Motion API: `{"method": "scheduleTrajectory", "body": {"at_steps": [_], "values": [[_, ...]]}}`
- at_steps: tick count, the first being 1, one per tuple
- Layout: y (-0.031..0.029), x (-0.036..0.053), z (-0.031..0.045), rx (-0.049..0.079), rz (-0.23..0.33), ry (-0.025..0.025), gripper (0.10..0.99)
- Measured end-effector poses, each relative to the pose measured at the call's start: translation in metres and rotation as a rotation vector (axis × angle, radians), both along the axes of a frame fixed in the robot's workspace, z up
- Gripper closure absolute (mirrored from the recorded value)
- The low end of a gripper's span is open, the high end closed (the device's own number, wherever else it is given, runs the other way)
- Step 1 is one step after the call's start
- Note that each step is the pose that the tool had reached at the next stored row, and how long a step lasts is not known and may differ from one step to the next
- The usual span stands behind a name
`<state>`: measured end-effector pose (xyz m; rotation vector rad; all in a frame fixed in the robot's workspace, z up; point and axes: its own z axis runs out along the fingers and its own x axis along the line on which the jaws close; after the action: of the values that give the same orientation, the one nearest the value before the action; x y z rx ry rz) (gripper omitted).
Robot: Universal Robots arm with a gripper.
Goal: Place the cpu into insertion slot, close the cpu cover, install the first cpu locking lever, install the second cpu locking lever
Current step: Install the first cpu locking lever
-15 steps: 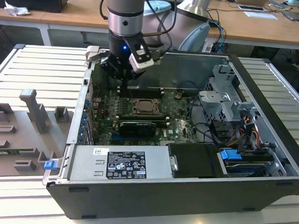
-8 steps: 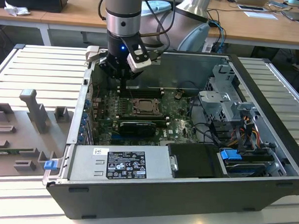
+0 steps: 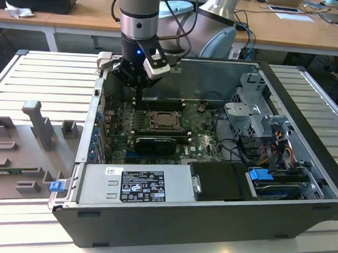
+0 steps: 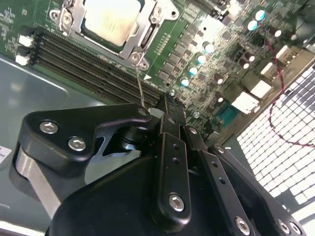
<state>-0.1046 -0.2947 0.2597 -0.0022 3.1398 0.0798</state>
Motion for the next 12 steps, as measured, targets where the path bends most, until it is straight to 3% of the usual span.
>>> {"method": "scheduleTrajectory", "body": {"at_steps": [5,12], "values": [[0.0021,0.0026,-0.0007,-0.001,0.0,-0.0001,0.98],[0.0038,0.0128,-0.0014,-0.002,0.0,0.0,0.98]]}}
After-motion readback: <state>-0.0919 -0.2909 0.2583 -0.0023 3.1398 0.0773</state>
